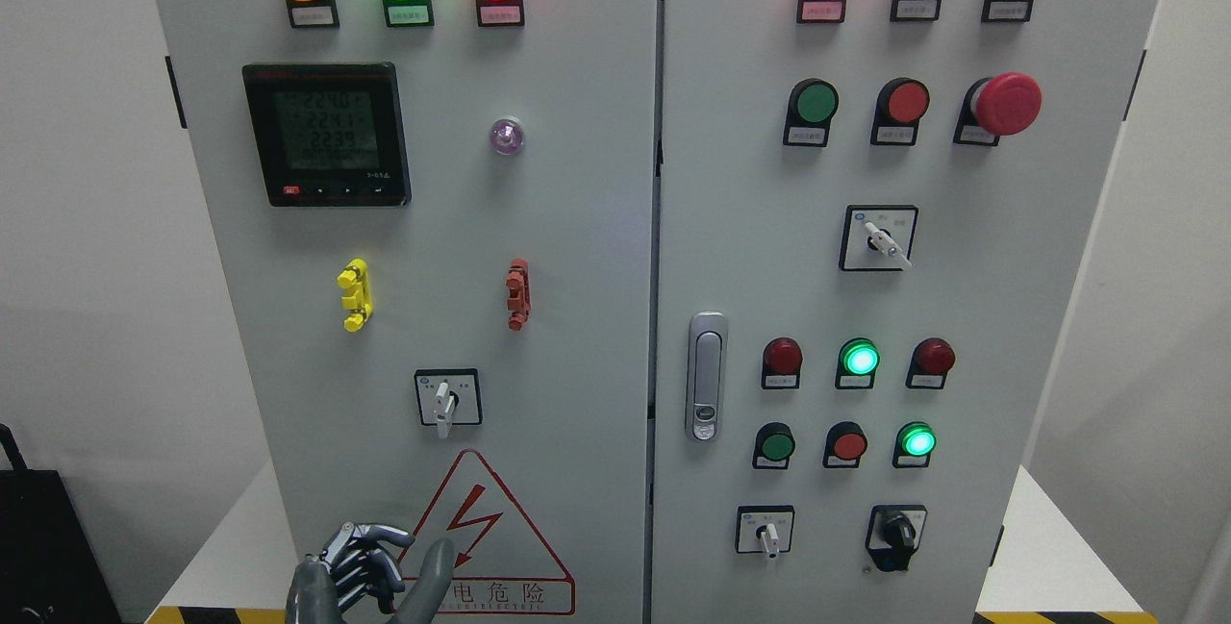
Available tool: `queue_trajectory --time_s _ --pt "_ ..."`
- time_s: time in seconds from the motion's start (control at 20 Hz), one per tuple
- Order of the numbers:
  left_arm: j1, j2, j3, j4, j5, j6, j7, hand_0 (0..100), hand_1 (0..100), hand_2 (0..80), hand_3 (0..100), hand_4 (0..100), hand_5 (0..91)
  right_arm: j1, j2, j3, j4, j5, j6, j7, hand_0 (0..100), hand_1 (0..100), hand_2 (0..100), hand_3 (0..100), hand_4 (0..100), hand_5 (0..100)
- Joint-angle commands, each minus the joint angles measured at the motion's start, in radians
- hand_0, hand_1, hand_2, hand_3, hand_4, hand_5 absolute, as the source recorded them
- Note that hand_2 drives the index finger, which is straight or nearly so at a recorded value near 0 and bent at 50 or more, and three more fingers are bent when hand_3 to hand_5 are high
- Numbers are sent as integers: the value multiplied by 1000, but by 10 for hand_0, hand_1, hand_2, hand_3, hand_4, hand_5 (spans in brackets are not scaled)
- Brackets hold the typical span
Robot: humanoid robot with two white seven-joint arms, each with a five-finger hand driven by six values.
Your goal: Turn on light switch 1
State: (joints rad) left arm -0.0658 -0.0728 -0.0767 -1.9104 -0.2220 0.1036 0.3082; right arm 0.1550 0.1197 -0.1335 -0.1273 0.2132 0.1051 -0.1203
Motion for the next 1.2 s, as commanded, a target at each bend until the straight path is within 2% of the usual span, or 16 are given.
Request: queue_trajectory --time_s 0.0,0.65,1.15 --pt "-43 -39 -26 -4 -8 30 26 0 663 572 933 939 873 0 0 0 0 0 -1 1 54 0 0 0 0 0" --pt "-173 -55 -55 25 -8 103 95 0 691 563 941 935 874 0 0 0 0 0 -1 -1 54 0 0 0 0 0" --pt "-195 -59 -57 28 -8 146 115 0 686 553 951 936 876 0 0 0 0 0 -1 -1 54 0 0 0 0 0"
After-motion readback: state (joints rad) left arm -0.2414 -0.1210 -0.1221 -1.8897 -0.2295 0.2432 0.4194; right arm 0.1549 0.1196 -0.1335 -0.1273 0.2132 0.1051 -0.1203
